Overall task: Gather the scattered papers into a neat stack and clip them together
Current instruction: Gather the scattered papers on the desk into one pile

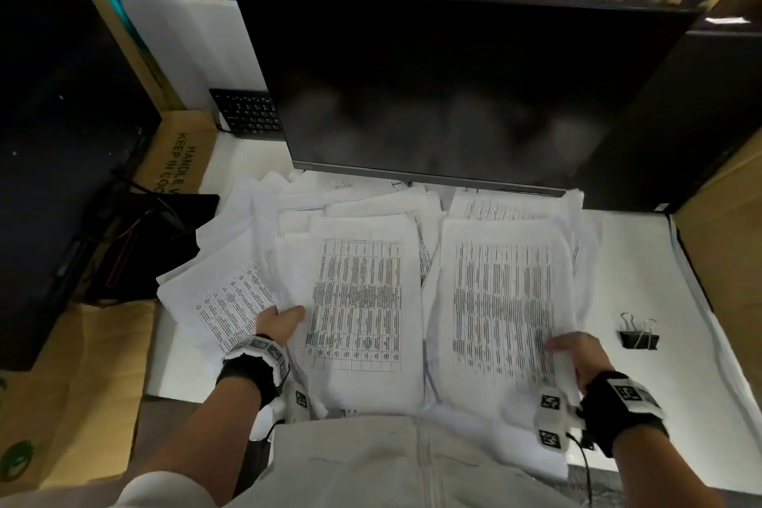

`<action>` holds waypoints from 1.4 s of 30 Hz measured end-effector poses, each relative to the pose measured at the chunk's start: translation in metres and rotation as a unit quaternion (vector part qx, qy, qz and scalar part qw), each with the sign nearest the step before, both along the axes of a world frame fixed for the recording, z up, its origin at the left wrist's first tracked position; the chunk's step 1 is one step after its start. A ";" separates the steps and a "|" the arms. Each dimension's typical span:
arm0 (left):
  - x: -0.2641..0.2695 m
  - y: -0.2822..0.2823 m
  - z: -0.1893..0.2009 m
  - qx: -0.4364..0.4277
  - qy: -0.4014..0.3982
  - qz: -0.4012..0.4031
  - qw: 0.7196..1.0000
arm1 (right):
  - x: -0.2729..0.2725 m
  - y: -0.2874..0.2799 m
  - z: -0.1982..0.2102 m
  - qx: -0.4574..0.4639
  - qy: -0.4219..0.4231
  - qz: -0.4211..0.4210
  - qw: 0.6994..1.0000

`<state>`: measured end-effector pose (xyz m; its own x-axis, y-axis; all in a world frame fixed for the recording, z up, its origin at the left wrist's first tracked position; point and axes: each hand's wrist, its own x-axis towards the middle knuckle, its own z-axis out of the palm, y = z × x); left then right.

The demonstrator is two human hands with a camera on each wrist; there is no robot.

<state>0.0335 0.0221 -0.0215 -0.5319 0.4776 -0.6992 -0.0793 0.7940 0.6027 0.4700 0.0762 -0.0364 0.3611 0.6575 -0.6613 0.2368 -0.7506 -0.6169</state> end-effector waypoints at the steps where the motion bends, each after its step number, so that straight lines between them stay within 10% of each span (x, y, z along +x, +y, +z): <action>1: 0.000 -0.001 0.000 0.002 0.000 0.001 1.000 | 0.004 -0.001 0.003 -0.042 -0.009 0.022 0.999; 5: 0.003 0.000 -0.005 0.001 0.008 -0.011 1.000 | -0.014 -0.008 0.005 -0.054 0.103 0.048 0.992; 9: 0.000 0.000 -0.004 -0.028 0.025 -0.054 0.998 | -0.034 -0.004 0.003 0.030 -0.021 0.086 0.996; 15: 0.001 0.001 -0.003 -0.037 0.028 -0.051 0.998 | 0.012 -0.008 0.007 0.043 -0.014 -0.085 0.995; 26: 0.003 0.004 -0.008 0.023 -0.060 -0.073 0.995 | -0.061 0.000 0.029 0.032 0.153 0.148 0.977; 35: -0.001 -0.002 -0.014 0.034 0.027 -0.078 0.996 | -0.122 0.024 0.014 0.115 -0.091 0.175 0.974; 42: 0.008 0.011 -0.006 0.021 -0.004 -0.086 0.996 | -0.155 0.006 0.005 0.001 -0.005 0.400 0.916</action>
